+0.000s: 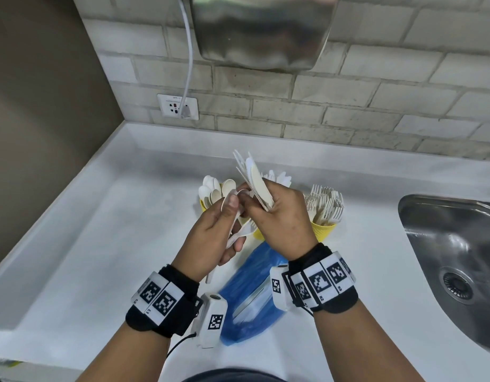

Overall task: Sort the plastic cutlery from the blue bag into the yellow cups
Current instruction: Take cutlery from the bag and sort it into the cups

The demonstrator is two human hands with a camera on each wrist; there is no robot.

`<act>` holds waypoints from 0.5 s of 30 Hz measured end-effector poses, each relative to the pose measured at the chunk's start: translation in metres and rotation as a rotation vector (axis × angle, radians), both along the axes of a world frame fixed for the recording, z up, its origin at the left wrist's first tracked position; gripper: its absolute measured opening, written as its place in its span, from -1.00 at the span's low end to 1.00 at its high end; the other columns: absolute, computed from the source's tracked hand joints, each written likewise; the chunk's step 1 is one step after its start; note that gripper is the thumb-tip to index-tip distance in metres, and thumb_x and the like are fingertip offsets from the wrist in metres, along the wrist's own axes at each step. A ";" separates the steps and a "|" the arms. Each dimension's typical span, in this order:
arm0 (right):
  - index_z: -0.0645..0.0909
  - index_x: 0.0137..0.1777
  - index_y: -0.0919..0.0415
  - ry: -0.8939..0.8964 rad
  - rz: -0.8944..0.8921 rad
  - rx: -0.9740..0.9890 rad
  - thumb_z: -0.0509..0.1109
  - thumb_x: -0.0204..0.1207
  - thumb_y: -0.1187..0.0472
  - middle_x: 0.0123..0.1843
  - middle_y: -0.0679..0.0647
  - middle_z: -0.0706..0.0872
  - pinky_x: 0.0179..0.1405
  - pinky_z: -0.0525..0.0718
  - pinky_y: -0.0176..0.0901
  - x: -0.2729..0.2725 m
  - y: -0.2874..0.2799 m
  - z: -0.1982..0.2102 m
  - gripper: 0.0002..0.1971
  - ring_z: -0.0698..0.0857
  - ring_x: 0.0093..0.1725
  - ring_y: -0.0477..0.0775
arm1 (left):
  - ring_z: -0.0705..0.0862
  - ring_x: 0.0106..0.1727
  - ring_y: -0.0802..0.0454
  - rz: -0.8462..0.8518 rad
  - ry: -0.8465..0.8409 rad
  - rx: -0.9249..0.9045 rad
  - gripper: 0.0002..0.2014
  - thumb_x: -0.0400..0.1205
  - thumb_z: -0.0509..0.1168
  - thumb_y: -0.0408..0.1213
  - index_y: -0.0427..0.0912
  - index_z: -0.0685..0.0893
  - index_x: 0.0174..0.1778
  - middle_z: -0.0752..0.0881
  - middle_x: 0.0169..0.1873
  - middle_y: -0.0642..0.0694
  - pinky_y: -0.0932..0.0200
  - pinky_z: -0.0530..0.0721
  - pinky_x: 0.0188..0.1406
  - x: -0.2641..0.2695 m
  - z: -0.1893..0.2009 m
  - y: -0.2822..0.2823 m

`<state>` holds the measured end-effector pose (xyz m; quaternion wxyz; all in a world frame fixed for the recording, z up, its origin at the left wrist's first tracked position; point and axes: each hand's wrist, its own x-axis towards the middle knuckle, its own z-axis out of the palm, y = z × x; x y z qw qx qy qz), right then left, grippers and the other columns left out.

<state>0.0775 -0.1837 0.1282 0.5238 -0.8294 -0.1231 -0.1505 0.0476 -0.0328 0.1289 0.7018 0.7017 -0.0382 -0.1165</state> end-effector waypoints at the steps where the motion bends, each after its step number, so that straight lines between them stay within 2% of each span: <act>1: 0.77 0.02 0.10 0.009 -0.008 0.016 0.49 0.63 0.11 -0.24 0.01 0.82 -0.13 0.75 0.08 0.000 0.001 -0.001 -0.91 0.80 -0.20 0.03 | 0.57 -0.40 0.11 -0.012 -0.003 -0.005 -0.66 0.77 0.10 0.20 0.26 0.68 0.33 0.59 -0.36 0.07 0.37 0.46 -0.58 0.000 0.002 0.000; 3: 0.76 0.03 0.09 0.049 -0.029 0.047 0.50 0.62 0.11 -0.20 0.00 0.83 -0.08 0.75 0.02 -0.001 0.003 0.000 -0.92 0.81 -0.15 0.00 | 0.57 -0.39 0.12 -0.015 -0.015 -0.010 -0.73 0.79 0.14 0.11 0.25 0.70 0.29 0.61 -0.40 0.23 0.33 0.47 -0.51 0.000 0.003 0.000; 5: 0.76 -0.04 0.02 0.132 -0.039 0.083 0.49 0.64 0.08 -0.25 -0.10 0.83 -0.12 0.74 -0.05 -0.002 0.002 0.000 -0.94 0.80 -0.20 -0.10 | 0.54 -0.43 0.13 0.006 -0.043 -0.014 -0.75 0.83 0.13 0.00 0.12 0.72 0.18 0.60 -0.42 0.15 0.28 0.43 -0.53 0.003 0.000 0.000; 7: 0.73 -0.14 -0.05 0.207 -0.029 0.131 0.47 0.67 0.05 -0.42 -0.25 0.73 -0.29 0.57 -0.19 -0.003 0.001 0.000 -0.86 0.70 -0.39 -0.21 | 0.51 -0.42 0.13 0.060 -0.048 -0.017 -0.75 0.86 0.12 -0.10 -0.03 0.70 0.13 0.57 -0.41 0.10 0.32 0.43 -0.54 0.005 -0.002 0.001; 9: 0.68 -0.25 -0.06 0.254 0.018 0.179 0.47 0.68 0.06 -0.55 -0.28 0.60 -0.37 0.42 -0.30 -0.007 -0.001 0.001 -0.76 0.58 -0.54 -0.25 | 0.49 -0.43 0.13 0.081 -0.049 0.008 -0.73 0.87 0.11 -0.13 -0.16 0.67 0.21 0.57 -0.40 0.09 0.32 0.43 -0.54 0.006 -0.003 0.002; 11: 0.63 -0.31 -0.02 0.275 0.070 0.208 0.50 0.66 0.12 -0.59 -0.26 0.56 -0.48 0.41 -0.38 -0.011 -0.002 0.003 -0.72 0.55 -0.60 -0.25 | 0.52 -0.44 0.13 0.079 -0.055 0.040 -0.72 0.87 0.09 -0.12 -0.16 0.65 0.25 0.61 -0.39 0.11 0.29 0.46 -0.55 0.006 -0.004 0.001; 13: 0.68 -0.24 0.10 0.316 0.095 0.255 0.51 0.65 0.21 -0.59 -0.22 0.57 -0.56 0.42 -0.47 -0.014 -0.001 0.004 -0.79 0.54 -0.63 -0.24 | 0.58 -0.42 0.04 0.072 -0.076 0.079 -0.72 0.88 0.07 -0.09 -0.13 0.64 0.26 0.66 -0.36 0.10 0.17 0.50 -0.56 0.006 -0.004 0.002; 15: 0.73 -0.13 0.25 0.344 0.065 0.273 0.50 0.65 0.24 -0.56 -0.15 0.60 -0.57 0.44 -0.39 -0.013 -0.004 0.000 -0.87 0.54 -0.63 -0.21 | 0.61 -0.44 -0.08 0.082 -0.077 0.086 -0.71 0.88 0.06 -0.09 -0.14 0.61 0.26 0.66 -0.29 -0.03 0.07 0.56 -0.56 0.007 -0.004 0.002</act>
